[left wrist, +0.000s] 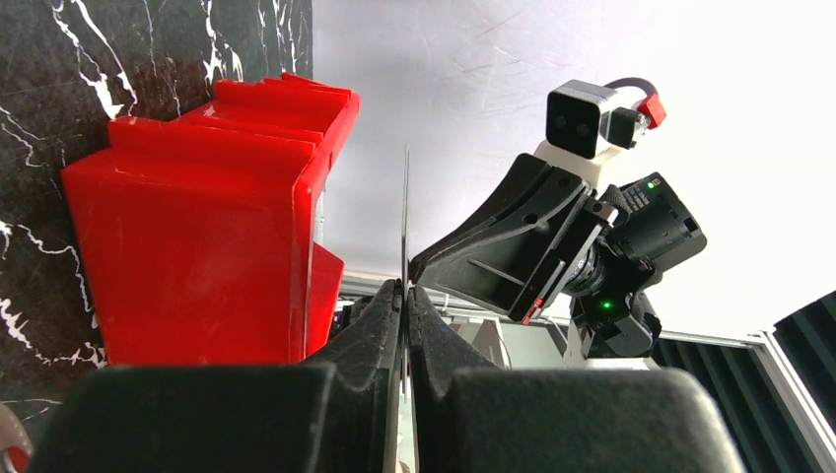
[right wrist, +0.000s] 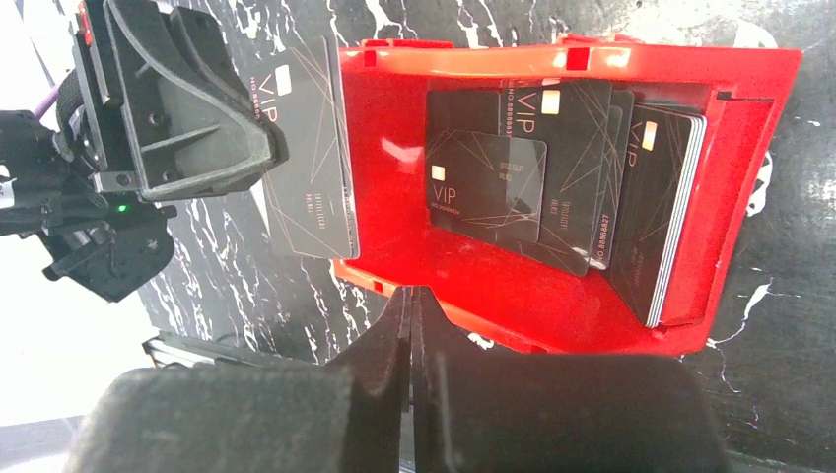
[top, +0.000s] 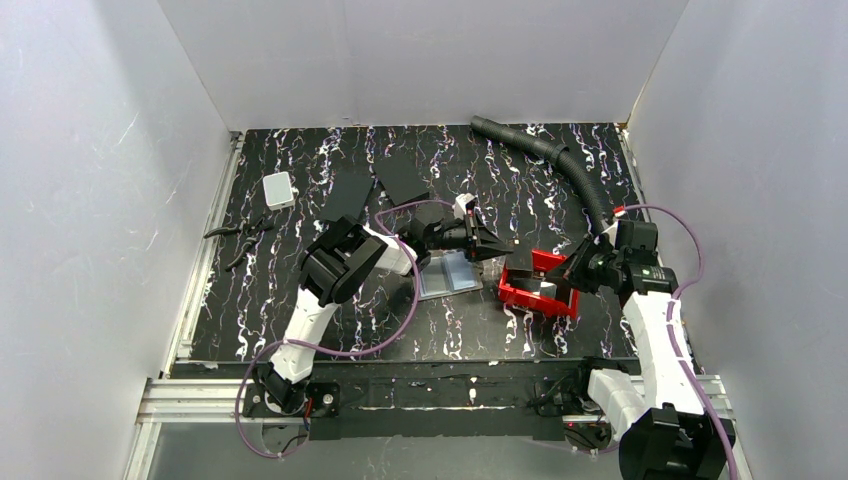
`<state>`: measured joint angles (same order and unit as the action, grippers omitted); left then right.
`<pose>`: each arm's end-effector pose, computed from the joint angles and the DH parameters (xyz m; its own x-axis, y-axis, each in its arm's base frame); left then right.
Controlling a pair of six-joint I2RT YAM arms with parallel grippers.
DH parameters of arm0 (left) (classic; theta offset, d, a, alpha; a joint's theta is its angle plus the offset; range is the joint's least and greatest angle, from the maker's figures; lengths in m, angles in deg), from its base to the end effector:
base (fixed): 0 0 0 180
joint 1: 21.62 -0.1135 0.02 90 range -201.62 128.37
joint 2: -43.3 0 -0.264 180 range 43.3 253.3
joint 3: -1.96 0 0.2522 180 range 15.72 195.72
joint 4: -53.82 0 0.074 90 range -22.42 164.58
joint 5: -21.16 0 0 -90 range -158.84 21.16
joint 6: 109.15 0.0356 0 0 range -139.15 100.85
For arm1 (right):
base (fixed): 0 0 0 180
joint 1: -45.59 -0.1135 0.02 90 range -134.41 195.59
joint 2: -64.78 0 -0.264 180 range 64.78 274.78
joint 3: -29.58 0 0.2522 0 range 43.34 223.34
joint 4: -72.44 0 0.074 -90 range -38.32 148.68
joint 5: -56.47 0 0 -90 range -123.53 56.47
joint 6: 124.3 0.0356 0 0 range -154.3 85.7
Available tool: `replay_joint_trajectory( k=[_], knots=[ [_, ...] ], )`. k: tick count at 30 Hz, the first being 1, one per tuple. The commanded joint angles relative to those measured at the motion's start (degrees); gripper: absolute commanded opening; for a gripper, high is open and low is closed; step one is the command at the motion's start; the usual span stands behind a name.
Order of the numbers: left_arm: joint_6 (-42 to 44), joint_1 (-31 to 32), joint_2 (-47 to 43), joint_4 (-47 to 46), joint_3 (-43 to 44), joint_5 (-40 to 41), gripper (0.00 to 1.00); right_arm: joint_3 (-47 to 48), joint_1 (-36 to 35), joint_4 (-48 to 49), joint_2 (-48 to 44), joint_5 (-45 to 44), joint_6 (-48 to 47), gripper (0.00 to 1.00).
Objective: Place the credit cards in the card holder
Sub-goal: Pick up the credit card from the storage box.
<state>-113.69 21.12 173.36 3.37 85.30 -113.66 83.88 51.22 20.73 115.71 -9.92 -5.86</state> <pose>0.3222 -0.3319 0.1384 -0.9986 -0.0400 0.0333 -0.0314 -0.0475 -0.9984 0.1768 -0.0031 0.2536 -0.7371 0.5112 -0.4420 0.2002 0.7899 0.5797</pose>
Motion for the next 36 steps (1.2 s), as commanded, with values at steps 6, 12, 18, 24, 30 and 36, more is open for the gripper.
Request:
replay_joint_trajectory(
  k=[6, 12, 18, 24, 30, 36],
  knots=[
    [1.17, 0.32, -1.21, -1.18, 2.32, -1.05, 0.00, 2.36, 0.35, 4.38, 1.66, 8.62, -1.77, 0.23],
    [1.10, 0.92, -1.50, -1.62, 2.25, -1.59, 0.00, 2.53, 0.35, 5.67, 2.10, 10.21, -1.77, 0.31],
    [-0.25, 0.96, -2.19, -4.07, 2.03, -1.84, 0.00, 1.09, 0.35, 7.24, 2.19, 10.61, -0.93, 0.28],
    [-1.67, 1.00, -2.63, -6.06, 1.73, -1.61, 0.00, 0.69, 0.35, 7.21, 2.02, 10.26, -0.85, 0.23],
    [-3.17, 0.96, -2.79, -8.17, 1.49, -1.26, 0.00, 0.54, 0.35, 6.14, 2.17, 9.43, -1.33, 0.20],
    [-3.76, 1.09, -2.92, -9.04, 1.57, -1.26, 0.00, 0.25, 0.35, 6.56, 2.25, 10.10, -1.24, 0.20]
  ],
)
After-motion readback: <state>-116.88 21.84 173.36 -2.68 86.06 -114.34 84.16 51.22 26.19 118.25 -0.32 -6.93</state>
